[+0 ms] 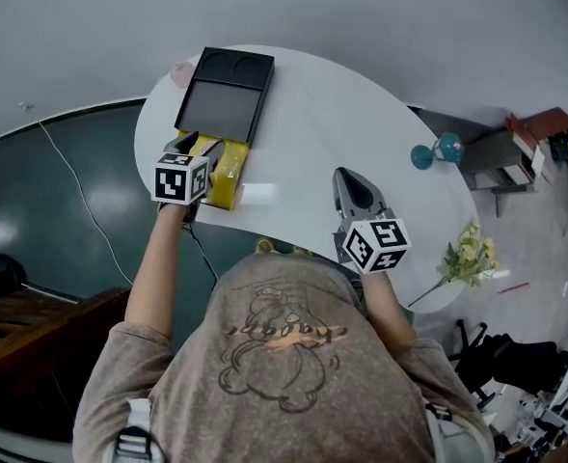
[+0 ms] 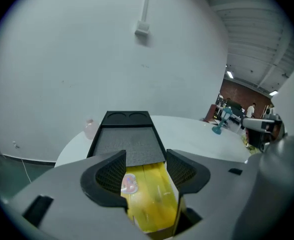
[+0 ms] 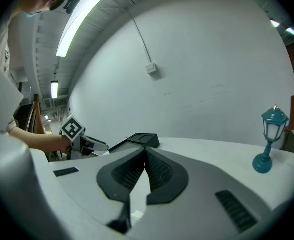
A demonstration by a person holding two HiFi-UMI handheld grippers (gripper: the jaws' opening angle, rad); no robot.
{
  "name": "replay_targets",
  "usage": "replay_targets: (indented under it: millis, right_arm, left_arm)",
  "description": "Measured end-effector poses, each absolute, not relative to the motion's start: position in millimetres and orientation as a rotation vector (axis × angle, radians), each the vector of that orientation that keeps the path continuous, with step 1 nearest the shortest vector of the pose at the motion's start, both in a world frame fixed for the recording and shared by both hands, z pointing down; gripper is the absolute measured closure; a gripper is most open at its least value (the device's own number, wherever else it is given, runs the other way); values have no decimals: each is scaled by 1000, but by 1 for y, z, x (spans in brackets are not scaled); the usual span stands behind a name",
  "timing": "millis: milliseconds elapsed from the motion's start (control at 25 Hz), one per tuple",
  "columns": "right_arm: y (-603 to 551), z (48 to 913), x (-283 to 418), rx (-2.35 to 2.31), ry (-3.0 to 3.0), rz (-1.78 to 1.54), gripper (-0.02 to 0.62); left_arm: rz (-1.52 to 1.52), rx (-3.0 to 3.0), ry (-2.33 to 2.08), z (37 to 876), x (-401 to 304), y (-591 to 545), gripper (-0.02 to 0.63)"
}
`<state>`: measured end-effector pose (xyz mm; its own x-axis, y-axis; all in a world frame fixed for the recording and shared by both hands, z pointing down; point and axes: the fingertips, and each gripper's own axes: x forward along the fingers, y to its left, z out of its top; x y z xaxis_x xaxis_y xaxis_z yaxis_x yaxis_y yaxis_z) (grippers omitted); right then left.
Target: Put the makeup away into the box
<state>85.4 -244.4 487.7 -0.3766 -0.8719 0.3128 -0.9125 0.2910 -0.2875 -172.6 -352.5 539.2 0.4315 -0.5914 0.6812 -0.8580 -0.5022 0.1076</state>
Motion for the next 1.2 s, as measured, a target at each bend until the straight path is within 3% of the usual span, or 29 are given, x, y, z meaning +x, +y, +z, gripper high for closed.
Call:
replay_targets:
  millis: [400, 840, 1200]
  right_arm:
    - [-238, 484, 88, 1602, -2494, 629, 591]
    - [-240, 478, 79, 1546, -2532, 592, 591]
    - [-240, 472, 74, 1517, -2557, 563, 591]
  left_arm:
    - [533, 2314, -1277, 475, -138, -305, 350]
    - [165, 2343, -1388, 438, -145, -268, 351]
    - [103, 2376, -1396, 437, -149, -244, 351]
